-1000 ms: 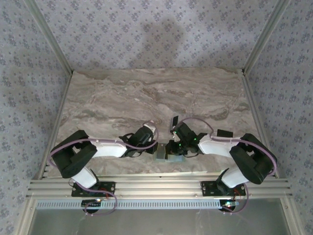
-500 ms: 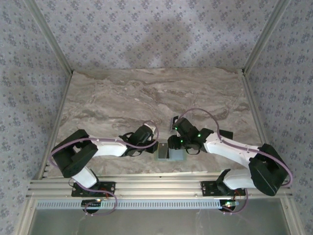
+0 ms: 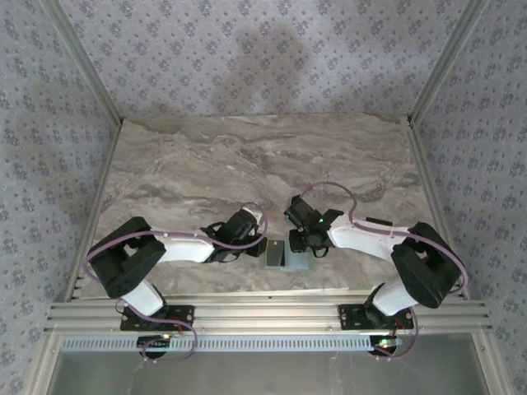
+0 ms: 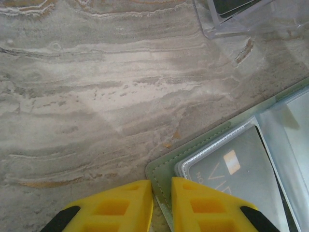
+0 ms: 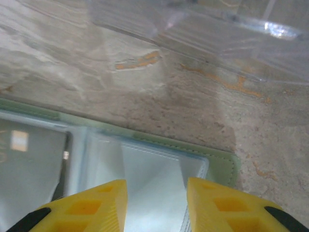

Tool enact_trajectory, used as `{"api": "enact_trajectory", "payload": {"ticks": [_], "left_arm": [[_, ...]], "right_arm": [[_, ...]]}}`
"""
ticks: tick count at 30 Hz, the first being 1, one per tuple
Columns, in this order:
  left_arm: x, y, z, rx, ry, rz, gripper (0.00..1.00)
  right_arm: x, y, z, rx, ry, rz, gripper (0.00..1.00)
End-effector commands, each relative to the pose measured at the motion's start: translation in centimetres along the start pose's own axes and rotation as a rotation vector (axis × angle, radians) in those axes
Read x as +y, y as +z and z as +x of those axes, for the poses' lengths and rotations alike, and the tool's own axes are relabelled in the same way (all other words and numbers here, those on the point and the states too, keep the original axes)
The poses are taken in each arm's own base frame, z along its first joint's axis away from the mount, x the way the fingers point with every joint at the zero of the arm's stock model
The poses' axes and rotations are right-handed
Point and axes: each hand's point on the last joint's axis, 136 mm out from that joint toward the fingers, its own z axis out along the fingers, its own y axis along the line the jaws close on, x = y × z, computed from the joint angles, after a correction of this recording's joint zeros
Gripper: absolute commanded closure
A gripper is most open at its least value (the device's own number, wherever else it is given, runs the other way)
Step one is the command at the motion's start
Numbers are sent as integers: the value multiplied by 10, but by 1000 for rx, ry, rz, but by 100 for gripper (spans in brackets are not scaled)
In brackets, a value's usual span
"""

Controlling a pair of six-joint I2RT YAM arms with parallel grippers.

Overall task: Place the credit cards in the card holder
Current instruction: Insert the credit card into the card slot.

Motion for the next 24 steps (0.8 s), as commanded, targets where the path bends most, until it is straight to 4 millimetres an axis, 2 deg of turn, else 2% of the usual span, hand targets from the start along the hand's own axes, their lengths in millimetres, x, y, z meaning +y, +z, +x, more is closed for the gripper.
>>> {"api": "enact_trajectory", "payload": {"ticks": [1,6,10,16,20,24], "left_arm": [[13,10,11,34,10,-39,80],[14,11,12,34,6,-36,80],[15,13,14,40,5,-37,80],[16,18,19,52,-4,-29,81],[18,20,21,54,-8,-33,81],[22,22,23,49,-21,-49,82]], "right_arm": [[-10,5,-5,-3,1,71,60],[-7,18,4,22,-2,63,64],[-8,17,6,16,5,63,79],[-8,2,-3,-28,8,60,99],[-4,-12,-11,-66,-2,52,100],[8,-28,-24,-98,-17,8,100]]}}
